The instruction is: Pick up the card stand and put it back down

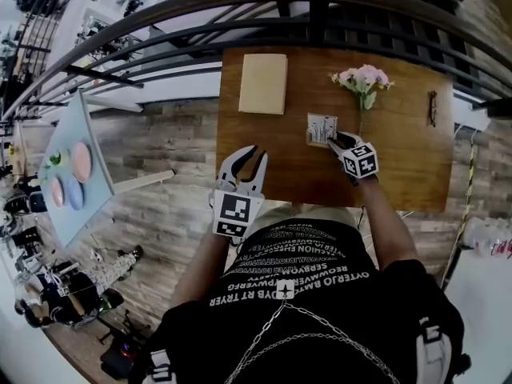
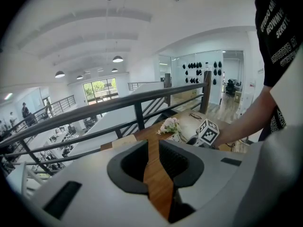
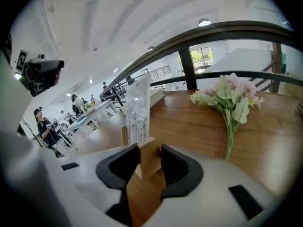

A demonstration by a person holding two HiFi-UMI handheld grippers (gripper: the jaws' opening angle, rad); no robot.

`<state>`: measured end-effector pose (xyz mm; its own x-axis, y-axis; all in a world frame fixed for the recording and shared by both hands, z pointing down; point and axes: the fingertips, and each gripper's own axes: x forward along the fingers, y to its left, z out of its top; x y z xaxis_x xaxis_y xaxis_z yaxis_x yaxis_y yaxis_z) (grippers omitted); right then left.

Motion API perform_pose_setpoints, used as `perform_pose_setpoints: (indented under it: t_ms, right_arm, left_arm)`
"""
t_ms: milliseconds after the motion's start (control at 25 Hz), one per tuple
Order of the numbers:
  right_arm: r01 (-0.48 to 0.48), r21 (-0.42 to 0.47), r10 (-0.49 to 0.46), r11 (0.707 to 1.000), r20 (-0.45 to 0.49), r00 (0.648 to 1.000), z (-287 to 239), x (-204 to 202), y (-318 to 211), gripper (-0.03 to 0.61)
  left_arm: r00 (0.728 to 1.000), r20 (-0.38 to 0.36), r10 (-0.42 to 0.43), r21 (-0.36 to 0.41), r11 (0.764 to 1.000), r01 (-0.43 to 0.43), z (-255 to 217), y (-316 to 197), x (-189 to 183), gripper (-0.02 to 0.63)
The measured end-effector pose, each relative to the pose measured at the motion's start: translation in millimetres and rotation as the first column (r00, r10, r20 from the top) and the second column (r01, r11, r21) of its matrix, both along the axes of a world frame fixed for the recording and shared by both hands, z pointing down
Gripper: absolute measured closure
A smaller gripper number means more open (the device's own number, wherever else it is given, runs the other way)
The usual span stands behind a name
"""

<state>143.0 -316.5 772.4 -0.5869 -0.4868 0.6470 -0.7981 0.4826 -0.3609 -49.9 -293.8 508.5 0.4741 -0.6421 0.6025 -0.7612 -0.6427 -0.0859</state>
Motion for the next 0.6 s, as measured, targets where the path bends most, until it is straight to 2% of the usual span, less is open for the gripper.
perform_pose_setpoints:
  t_ms: [160,320,480,600]
  right_arm:
    - [0.039,0.042,-0.038,0.998,-0.029,0.999,6,-2,7,0.42]
    - [0.114,0.068,-0.106,0.991,-0.115,0.988,12,-3,18,0.417]
    - [0.145,0.073,-0.13,0.987,-0.176,0.976,13,-7,22,0.412]
    - [0.197,0.101,-0.168,0.975,-0.243,0.955,17,-9,24,0.41]
  left_arm:
    - [1.0,0.009,-0.014,0.008,1.0,0.014,1,7,-8,0.523]
    - [0.999,0.014,-0.031,0.008,0.999,0.031,0,15,-15,0.523]
    - [0.999,0.007,-0.032,0.012,0.999,0.032,-4,18,-20,0.522]
    - [1.0,0.004,-0.021,0.019,1.0,0.021,-6,19,-18,0.522]
